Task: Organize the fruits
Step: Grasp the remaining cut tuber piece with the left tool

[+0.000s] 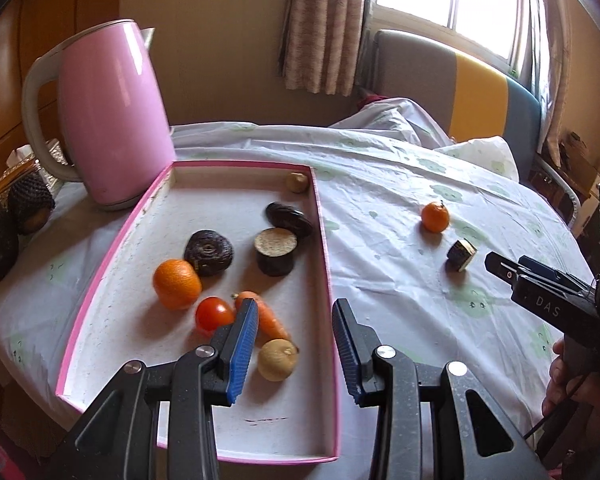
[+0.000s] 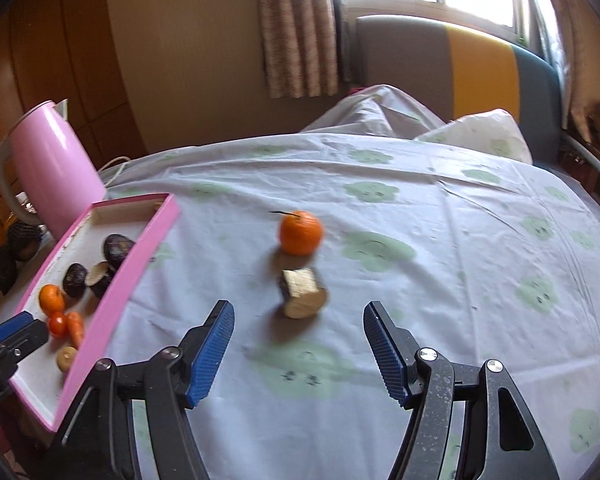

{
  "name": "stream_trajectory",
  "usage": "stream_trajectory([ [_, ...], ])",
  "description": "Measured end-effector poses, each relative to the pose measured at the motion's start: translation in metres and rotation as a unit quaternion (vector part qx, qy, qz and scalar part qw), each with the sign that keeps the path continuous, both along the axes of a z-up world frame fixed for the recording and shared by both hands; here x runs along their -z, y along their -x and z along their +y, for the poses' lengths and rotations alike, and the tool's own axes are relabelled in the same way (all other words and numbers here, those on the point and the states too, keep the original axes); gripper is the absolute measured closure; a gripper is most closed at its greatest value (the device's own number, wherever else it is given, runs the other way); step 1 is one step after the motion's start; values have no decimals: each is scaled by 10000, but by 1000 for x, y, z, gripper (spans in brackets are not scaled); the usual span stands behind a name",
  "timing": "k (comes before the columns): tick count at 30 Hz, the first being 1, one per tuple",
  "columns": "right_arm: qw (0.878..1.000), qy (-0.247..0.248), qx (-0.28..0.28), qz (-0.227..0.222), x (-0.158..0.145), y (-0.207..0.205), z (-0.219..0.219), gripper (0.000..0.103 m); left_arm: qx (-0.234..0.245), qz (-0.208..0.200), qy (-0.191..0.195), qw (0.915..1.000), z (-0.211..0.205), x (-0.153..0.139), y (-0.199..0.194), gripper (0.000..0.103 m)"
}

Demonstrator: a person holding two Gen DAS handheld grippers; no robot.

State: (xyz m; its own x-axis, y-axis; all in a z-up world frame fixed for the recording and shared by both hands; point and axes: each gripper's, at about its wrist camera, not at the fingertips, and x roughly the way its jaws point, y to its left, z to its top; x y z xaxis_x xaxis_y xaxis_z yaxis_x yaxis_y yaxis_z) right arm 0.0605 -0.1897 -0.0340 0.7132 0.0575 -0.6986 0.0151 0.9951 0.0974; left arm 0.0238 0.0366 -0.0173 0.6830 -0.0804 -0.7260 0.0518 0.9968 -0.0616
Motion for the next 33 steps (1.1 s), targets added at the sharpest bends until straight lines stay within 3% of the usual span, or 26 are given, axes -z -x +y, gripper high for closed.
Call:
stream_trajectory([
  [10,9970,146,765,42,7,6,-52,35,496,7,-136,9987,-38,0,-7,64],
  [18,9942,262,1036,99,12,10,-71,35,807,100,-182,9965,-62,6,-12,64],
  [24,9934,204,1123,113,15,10,-81,35,1226,378,222,9915,-91,12,-37,63],
  [27,9933,200,1134,91,14,11,-83,35,1470,473,323,9875,-114,18,-53,55],
  [33,9925,148,1209,82,11,13,-96,35,1597,592,432,9844,-150,27,-79,49],
])
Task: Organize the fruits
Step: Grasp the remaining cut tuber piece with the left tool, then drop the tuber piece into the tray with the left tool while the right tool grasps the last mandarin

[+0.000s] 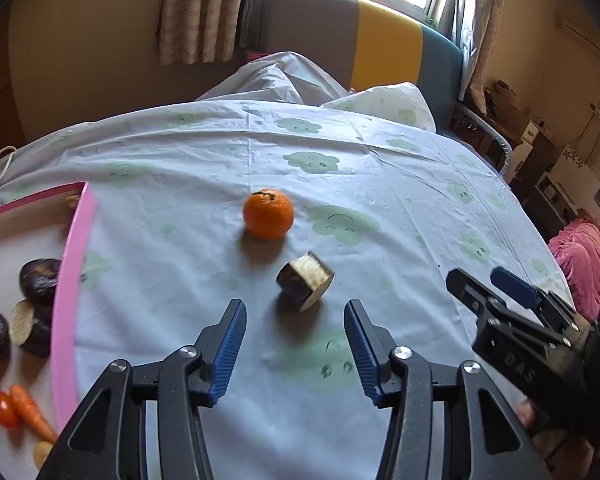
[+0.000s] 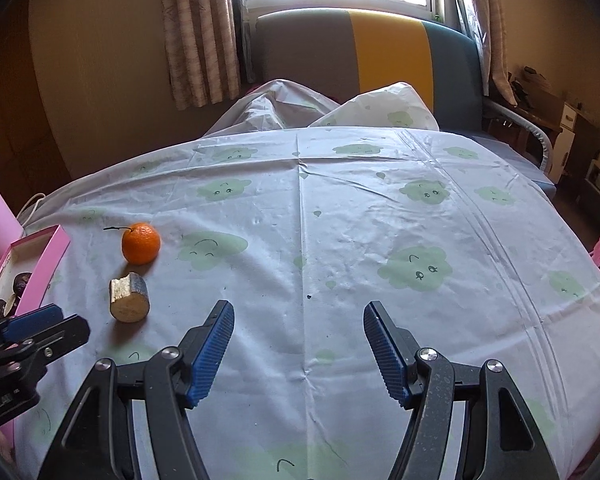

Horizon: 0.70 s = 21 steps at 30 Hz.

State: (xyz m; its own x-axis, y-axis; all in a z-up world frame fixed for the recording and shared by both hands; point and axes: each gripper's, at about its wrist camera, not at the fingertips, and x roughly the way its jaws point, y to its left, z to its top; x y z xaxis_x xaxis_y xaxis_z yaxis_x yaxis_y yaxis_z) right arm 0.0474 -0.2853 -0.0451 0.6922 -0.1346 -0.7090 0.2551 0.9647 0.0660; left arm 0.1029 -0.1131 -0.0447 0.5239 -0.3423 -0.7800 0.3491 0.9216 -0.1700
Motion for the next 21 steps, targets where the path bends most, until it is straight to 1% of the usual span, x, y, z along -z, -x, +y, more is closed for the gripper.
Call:
stream_trajectory([
  [1,10000,-16,10,9,0,0,-2,35,54,22,-9,10000,-5,2,-4,44],
  [2,10000,-23,28,15,0,-1,-4,35,89,47,-79,9999,-10,5,-8,42],
  [6,9999,-78,48,45,1,-4,-9,35,-15,99,-263,9996,-19,19,-26,42],
  [7,10000,-67,44,50,2,-5,-9,35,-17,153,-249,9996,-18,23,-29,48],
  [8,10000,-69,31,57,2,-7,-9,35,20,215,-176,9996,-17,26,-31,59],
  [9,9999,-82,10,65,2,-8,-9,35,8,171,-190,9997,-15,27,-30,65],
  [11,9999,-103,-72,83,3,-12,-8,35,92,132,-89,9998,-10,26,-26,65],
  [14,9991,-233,-337,69,4,-21,-1,35,32,76,-23,10000,1,21,-19,65],
  [19,9947,-525,-885,13,1,-41,20,35,-346,62,56,9994,31,11,-9,65],
  [21,9921,-614,-1094,17,1,-51,29,35,-480,-6,24,9988,42,5,-4,65],
])
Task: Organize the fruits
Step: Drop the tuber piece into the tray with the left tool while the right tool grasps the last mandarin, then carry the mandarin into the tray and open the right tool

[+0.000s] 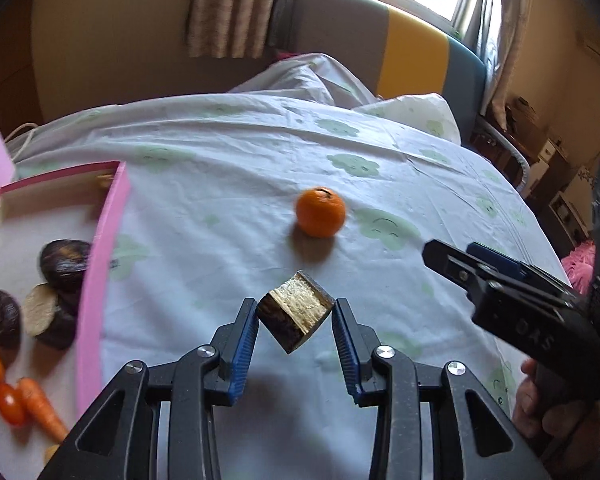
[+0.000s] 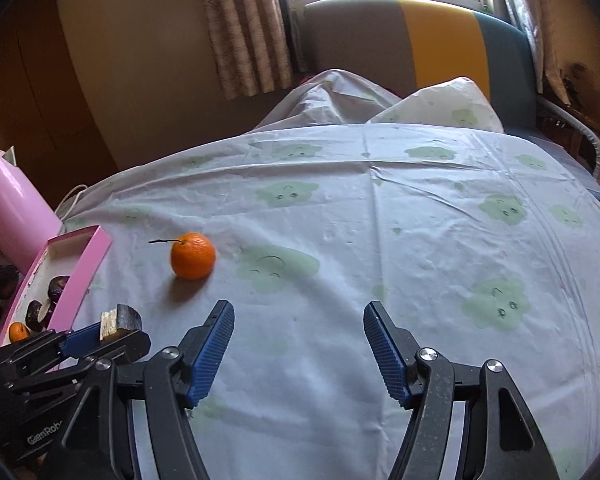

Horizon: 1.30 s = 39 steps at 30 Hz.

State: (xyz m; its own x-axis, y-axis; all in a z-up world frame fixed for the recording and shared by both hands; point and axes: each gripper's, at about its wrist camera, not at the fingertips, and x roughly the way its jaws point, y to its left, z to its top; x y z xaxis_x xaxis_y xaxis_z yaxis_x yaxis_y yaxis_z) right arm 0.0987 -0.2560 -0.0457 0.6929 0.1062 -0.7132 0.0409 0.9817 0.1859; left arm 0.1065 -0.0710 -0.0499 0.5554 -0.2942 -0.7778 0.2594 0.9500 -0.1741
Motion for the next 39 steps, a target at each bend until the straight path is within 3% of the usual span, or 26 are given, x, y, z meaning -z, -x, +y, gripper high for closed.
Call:
stream_trajectory([
  [9,9979,-15,-635,127,2,-48,49,35,-715,-335,-68,9969,63,-27,26,65],
  [16,9952,269,-845,405,20,-78,78,35,-1582,-429,-284,9861,128,-34,39,65],
  [17,9947,305,-880,446,22,-80,80,41,-1715,-410,-327,9838,137,-33,40,64],
  [18,9940,374,-904,494,25,-82,82,61,-1817,-378,-350,9820,144,-32,42,64],
  [19,9939,444,-879,491,26,-83,83,63,-1921,-357,-355,9801,150,-30,44,64],
  [24,9938,452,-949,372,18,-74,89,65,-2196,-289,-323,9746,168,-24,56,49],
  [30,9880,63,-1543,87,-9,-49,124,65,-2245,-352,-278,9734,171,-27,68,48],
  [39,9629,-174,-2691,-60,-29,-10,206,65,-2371,-456,-235,9701,178,-37,86,48],
])
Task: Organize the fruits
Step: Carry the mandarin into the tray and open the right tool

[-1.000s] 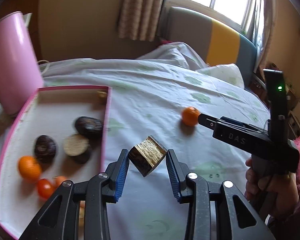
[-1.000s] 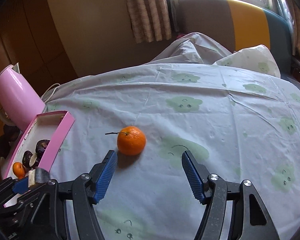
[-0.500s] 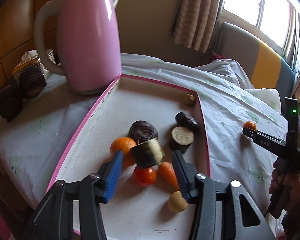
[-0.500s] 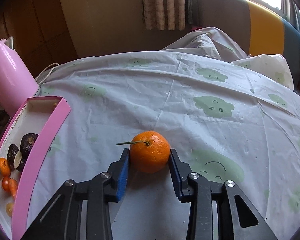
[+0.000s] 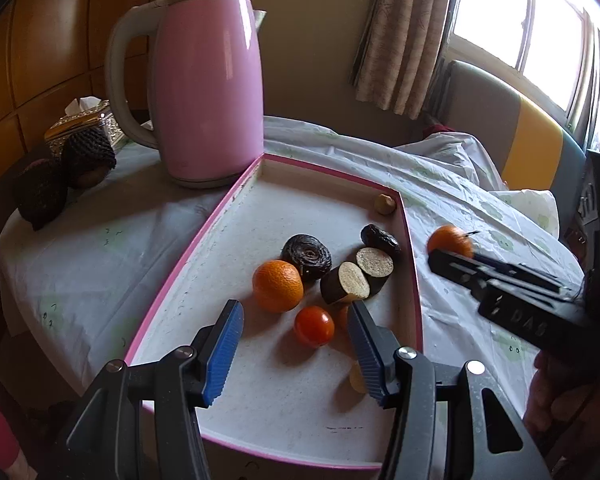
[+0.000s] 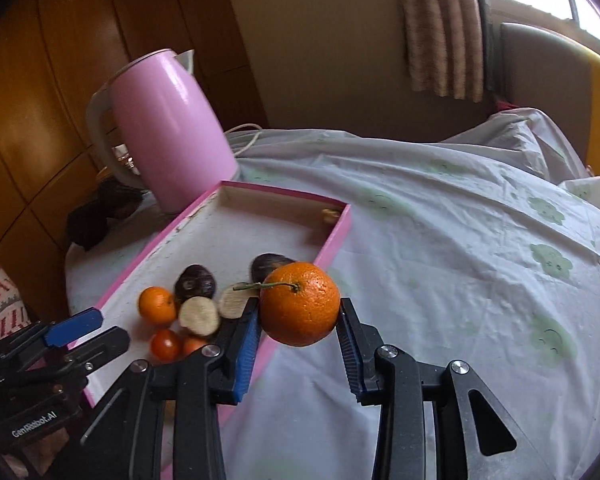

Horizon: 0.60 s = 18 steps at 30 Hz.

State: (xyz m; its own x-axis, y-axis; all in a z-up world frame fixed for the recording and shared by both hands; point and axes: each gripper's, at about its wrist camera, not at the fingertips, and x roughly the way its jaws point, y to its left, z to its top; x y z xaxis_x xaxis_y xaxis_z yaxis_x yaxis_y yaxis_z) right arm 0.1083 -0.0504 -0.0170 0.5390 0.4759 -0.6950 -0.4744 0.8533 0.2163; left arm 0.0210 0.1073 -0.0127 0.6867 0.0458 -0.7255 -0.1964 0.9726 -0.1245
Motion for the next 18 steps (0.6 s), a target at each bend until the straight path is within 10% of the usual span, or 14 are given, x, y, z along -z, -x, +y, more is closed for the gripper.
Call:
stream_trajectory([
  [18,9994,-118,321,63,-1,35,9,33,-235,-116,-243,9994,5,-12,21,38],
])
